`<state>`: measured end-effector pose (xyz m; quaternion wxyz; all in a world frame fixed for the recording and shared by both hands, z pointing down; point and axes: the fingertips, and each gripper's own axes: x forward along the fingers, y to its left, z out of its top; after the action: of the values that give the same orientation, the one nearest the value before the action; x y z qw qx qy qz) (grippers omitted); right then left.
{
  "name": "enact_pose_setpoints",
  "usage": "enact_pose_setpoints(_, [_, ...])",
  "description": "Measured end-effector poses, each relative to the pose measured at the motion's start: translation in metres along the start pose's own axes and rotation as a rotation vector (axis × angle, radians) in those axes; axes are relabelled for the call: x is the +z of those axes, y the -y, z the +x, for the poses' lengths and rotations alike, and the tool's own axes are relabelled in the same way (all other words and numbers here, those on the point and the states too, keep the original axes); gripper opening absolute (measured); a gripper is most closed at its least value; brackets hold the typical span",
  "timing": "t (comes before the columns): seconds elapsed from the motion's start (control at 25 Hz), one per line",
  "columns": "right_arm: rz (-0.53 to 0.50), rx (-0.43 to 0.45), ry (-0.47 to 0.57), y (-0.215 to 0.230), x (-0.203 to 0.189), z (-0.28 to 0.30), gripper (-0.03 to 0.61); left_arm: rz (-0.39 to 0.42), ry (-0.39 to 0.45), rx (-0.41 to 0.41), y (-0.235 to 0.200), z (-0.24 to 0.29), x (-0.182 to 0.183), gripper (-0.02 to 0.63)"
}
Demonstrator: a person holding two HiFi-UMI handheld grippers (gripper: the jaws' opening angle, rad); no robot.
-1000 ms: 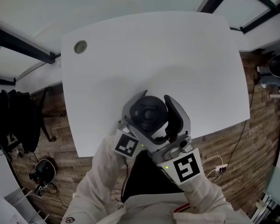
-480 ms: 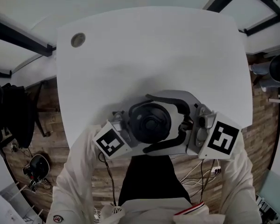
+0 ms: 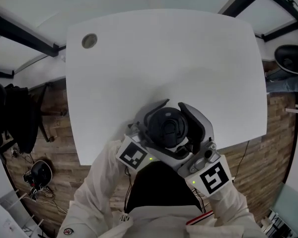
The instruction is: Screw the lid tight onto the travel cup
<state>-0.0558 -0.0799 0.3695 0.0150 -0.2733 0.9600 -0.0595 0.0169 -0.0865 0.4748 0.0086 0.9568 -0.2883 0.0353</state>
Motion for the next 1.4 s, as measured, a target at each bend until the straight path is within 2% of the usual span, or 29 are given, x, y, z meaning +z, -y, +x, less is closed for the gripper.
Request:
enact_pose_setpoints(0.08, [0.002, -0.151, 0.005, 0.005, -0.001, -0.002, 0.446, 0.002, 0.001, 0.082, -0.005, 0.001, 0.001, 0.423])
enact_pose_setpoints(0.16, [0.005, -0.241, -0.001, 0.009, -0.002, -0.003, 0.446, 0.013, 0.006, 0.132, -0.008, 0.002, 0.003, 0.423])
enact_pose_setpoints(0.2, [0.007, -0.254, -0.004, 0.009, -0.003, -0.004, 0.446, 0.021, 0.009, 0.14, -0.008, 0.002, 0.005, 0.423])
enact_pose_setpoints(0.28, [0.024, -0.224, -0.009, 0.006, -0.005, -0.006, 0.446, 0.034, 0.014, 0.135, -0.008, 0.002, 0.007, 0.423])
enact_pose_setpoints(0.36, [0.075, -0.139, 0.01, 0.002, 0.0, -0.011, 0.446, 0.038, 0.018, 0.113, -0.007, 0.002, 0.007, 0.423])
enact_pose_setpoints(0.44, [0.096, -0.015, 0.039, 0.0, 0.011, -0.018, 0.446, 0.044, 0.018, 0.064, -0.005, 0.002, 0.007, 0.423])
enact_pose_setpoints(0.56, [0.051, 0.208, 0.012, -0.002, 0.018, -0.03, 0.448, 0.051, 0.017, -0.054, 0.002, 0.001, 0.007, 0.423])
enact_pose_setpoints(0.76, [-0.068, 0.587, -0.127, -0.011, 0.005, -0.025, 0.448, 0.042, 0.006, -0.263, 0.013, -0.002, 0.004, 0.423])
enact_pose_setpoints(0.88, [-0.085, 0.72, -0.157, -0.017, -0.003, -0.009, 0.448, 0.03, -0.001, -0.336, 0.014, -0.002, 0.003, 0.423])
enact_pose_setpoints(0.96, [-0.074, 0.74, -0.147, -0.019, -0.005, -0.004, 0.446, 0.016, -0.004, -0.348, 0.014, -0.001, 0.002, 0.423])
enact_pose_setpoints(1.04, [-0.042, 0.695, -0.111, -0.016, -0.002, -0.002, 0.446, 0.004, -0.005, -0.332, 0.013, 0.001, 0.001, 0.423])
enact_pose_setpoints(1.12, [-0.019, 0.584, -0.067, -0.012, 0.002, 0.0, 0.442, -0.002, 0.002, -0.288, 0.012, 0.002, 0.001, 0.423])
enact_pose_setpoints(1.4, [-0.02, -0.001, 0.028, 0.005, 0.005, -0.005, 0.439, -0.004, 0.003, -0.043, 0.003, 0.003, 0.001, 0.423])
